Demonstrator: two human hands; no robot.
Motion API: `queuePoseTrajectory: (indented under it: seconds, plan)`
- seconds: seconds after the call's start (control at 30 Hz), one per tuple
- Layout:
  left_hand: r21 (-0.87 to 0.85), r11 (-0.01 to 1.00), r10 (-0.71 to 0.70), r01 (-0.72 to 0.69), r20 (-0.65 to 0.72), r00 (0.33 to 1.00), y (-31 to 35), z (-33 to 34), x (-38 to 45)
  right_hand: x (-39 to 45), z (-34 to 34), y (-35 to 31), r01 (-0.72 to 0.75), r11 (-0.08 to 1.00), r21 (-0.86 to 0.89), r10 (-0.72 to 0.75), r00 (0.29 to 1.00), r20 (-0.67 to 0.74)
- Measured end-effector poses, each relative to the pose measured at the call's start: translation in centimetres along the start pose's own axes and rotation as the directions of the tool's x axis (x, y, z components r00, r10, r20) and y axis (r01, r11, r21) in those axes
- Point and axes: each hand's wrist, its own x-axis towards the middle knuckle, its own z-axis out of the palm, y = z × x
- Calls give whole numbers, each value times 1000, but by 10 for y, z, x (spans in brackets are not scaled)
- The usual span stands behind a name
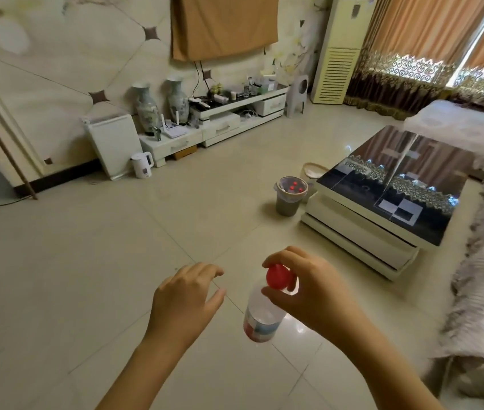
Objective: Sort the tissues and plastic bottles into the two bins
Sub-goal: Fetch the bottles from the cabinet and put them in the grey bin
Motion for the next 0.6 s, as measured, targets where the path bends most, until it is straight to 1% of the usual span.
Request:
queuePoseTrajectory:
  seconds: [0.2, 0.4, 0.6]
  plan:
    - [6, 1000, 15, -15, -15, 1000, -64, 19, 88, 106, 19, 3, -12, 1000, 22, 13, 1000, -21]
    - [-7, 998, 68, -69, -27, 997, -125, 26, 189, 202, 30, 8, -80, 996, 30, 82, 996, -48]
    - [-13, 991, 132, -133, -25, 991, -158, 48, 281, 280, 36, 38, -154, 987, 43, 157, 984, -80]
